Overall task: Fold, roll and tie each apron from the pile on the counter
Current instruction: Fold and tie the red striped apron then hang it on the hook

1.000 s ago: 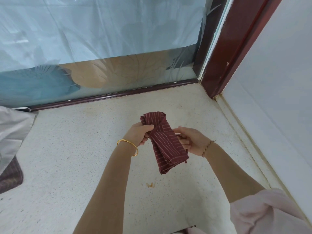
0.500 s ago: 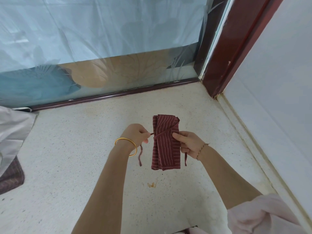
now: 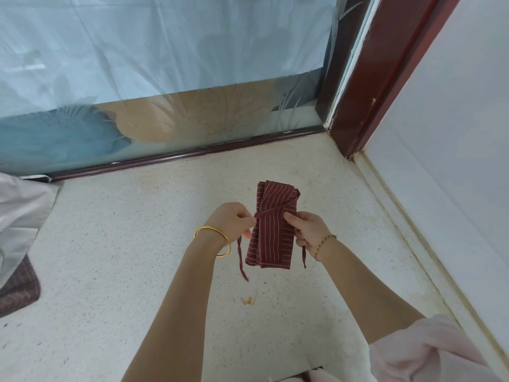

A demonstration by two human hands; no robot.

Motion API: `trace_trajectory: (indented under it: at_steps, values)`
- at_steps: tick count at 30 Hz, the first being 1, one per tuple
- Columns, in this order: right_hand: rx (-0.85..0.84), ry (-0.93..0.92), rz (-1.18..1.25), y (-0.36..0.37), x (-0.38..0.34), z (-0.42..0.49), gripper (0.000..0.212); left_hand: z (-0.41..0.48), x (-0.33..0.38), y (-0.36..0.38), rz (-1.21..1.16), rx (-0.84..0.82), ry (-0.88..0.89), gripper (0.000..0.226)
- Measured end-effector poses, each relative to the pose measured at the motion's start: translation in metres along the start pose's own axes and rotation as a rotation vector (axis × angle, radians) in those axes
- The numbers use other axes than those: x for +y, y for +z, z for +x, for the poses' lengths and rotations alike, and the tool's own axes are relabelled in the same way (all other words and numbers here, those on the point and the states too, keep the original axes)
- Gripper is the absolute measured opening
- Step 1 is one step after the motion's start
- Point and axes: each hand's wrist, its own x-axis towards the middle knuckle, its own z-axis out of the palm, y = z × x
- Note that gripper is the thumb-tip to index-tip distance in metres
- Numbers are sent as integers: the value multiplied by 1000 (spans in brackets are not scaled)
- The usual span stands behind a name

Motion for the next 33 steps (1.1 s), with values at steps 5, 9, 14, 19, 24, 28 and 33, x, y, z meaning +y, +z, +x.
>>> trace_trajectory:
  at_steps: [5, 9, 14, 19, 24, 28, 33]
  values:
    - [-30, 120, -98, 5, 6, -4, 25, -1, -1, 6, -125, 21, -38, 14]
    - [-17, 206, -206, 10, 22, -8, 26, 4, -20, 30, -120, 35, -154, 13]
    - [3, 238, -263, 17, 37, -10, 20, -1, -46, 68, -131, 66, -226, 16]
    - [118, 246, -336, 13, 43, -8, 18, -1, -51, 74, 161, 146, -218, 14]
    - [124, 107, -476, 11, 41, -12, 20, 0, -41, 67, 549, 136, -186, 26]
    - [95, -8, -597, 16, 42, -15, 9, 2, -31, 69, 685, 106, -76, 37]
    - [46, -55, -625, 19, 43, -15, 9, 4, -36, 78, 300, 31, 185, 35]
